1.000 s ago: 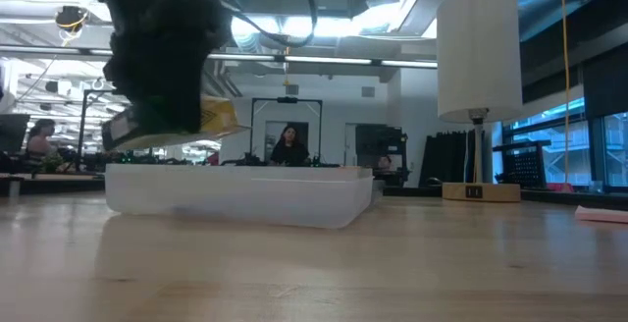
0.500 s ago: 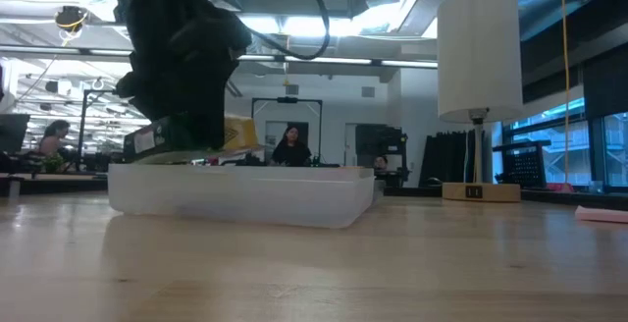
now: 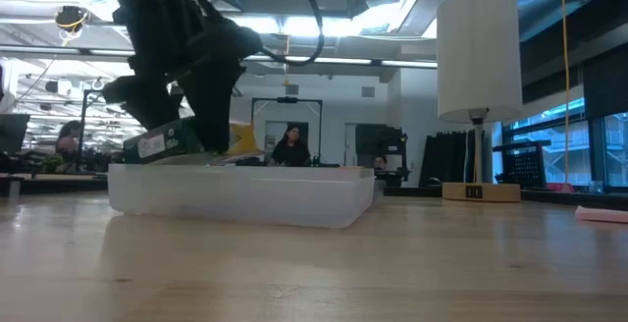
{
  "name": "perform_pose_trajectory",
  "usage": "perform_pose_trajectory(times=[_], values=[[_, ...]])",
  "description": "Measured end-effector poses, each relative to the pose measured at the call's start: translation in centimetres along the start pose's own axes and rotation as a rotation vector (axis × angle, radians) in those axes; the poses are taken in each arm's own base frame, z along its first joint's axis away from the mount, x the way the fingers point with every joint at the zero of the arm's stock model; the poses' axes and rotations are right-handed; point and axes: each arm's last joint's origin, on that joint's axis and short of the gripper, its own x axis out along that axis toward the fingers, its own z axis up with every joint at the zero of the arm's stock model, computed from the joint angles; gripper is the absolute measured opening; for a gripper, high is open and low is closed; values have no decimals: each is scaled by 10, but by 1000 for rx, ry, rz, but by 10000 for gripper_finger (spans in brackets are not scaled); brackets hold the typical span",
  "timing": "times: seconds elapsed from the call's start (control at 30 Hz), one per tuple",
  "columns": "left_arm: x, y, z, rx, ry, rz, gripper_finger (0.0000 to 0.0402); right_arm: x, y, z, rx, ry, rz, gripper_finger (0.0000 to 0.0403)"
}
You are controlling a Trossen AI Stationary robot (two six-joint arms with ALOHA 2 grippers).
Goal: Pack school essentials
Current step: Put the yellow crayon box into the black supply box
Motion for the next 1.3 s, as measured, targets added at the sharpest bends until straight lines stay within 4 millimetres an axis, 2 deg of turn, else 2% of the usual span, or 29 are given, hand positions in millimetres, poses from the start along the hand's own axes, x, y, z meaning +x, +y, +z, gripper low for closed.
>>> perform_pose_trajectory(times=[1.3], values=[[5,-2,1,-13,5,-5,285,0,2,1,1,8,62,121]])
